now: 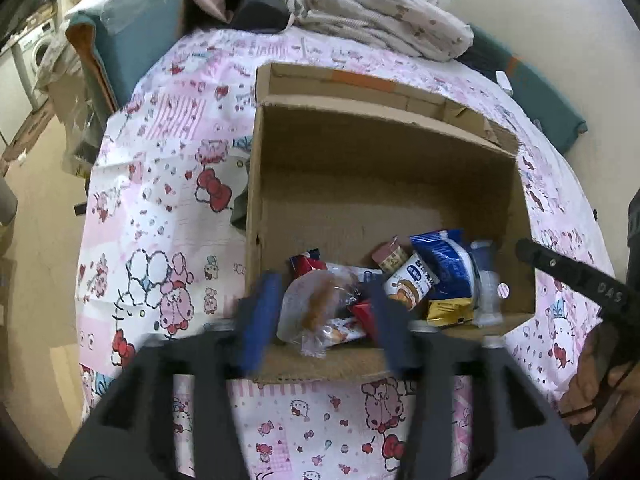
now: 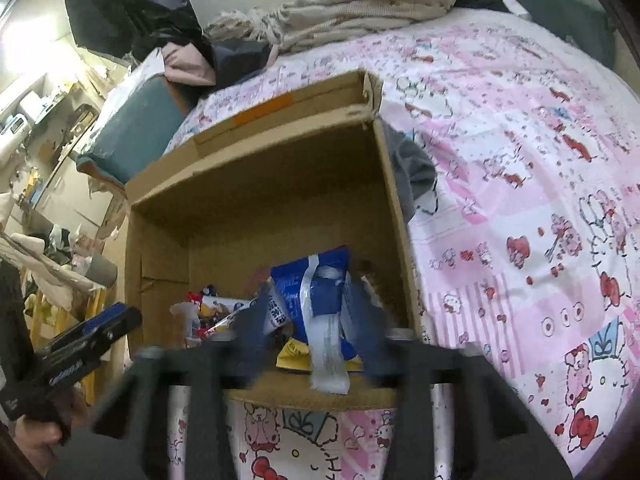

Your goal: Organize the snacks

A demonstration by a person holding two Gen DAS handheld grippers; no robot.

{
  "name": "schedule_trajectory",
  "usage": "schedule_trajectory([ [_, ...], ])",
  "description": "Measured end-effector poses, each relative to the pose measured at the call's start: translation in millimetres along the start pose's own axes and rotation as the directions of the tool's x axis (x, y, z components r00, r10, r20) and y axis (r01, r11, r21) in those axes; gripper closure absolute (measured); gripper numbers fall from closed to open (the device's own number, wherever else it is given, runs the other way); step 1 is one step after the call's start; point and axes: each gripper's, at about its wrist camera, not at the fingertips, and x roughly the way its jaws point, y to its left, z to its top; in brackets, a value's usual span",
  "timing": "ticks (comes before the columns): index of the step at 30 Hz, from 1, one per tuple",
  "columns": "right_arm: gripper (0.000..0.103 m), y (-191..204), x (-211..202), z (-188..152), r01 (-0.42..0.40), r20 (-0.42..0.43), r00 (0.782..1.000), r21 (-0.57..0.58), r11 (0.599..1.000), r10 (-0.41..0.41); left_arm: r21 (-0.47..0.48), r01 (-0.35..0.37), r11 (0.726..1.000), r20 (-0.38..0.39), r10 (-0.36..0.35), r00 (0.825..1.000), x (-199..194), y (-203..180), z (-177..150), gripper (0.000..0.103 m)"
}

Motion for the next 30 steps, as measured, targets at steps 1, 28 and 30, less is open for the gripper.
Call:
schedule_trajectory([
  [1, 0.014, 1.6, -4.7, 0.1, 0.008, 0.023, 1.0, -0.005, 1.0, -0.008, 0.006, -0.001, 1.0, 0.014, 0.001, 1.0, -4.3, -0.3, -0.6, 0.028],
  [28, 0.0, 70.5, -103.8, -110.9, 0.14, 0.289, 0.953, -0.175, 0.975, -0.085, 0.026, -0.12, 0.992, 0.225, 0.111, 0.968, -110.7, 1.8, -81.3, 0.0],
  [30, 0.0, 73.8, -99.1, -110.3, 0.165, 0.293, 0.951, -0.195, 0.967, -0.104, 0.042, -0.133, 0.99, 0.243, 0.118, 0.963, -111.8, -2.6, -83.2, 0.0],
])
